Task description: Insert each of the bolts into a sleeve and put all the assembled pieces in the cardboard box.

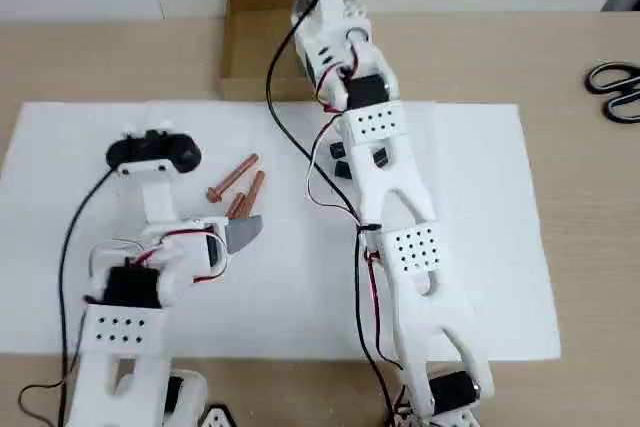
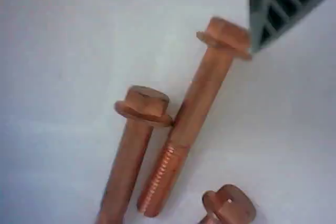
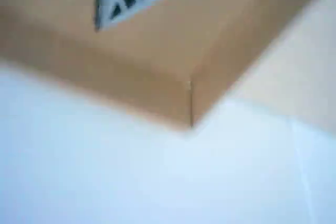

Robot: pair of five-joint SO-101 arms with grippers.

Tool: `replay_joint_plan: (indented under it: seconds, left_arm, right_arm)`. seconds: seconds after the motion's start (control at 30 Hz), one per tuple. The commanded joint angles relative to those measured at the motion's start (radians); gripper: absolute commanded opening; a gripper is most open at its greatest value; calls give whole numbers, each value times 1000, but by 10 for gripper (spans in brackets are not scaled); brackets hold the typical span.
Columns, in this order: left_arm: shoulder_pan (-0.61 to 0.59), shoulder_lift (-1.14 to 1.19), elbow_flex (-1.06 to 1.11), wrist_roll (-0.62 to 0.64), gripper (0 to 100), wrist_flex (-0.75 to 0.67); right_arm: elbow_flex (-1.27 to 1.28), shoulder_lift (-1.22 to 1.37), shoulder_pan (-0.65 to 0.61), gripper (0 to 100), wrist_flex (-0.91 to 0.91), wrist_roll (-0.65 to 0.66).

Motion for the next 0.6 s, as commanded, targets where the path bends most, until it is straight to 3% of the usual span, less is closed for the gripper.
replay_joint_plan:
  seconds: [0.0,0.2,0.57]
  left_arm:
    - [2,-17,104,-5,356,-176]
    - [0,-17,263,-2,356,-365]
    - [-3,-17,260,-2,356,-365]
  right_arm:
    - [-91,-44,2,151,84,11]
    - [-94,-248,5,151,219,11]
    - [-94,-541,10,151,503,11]
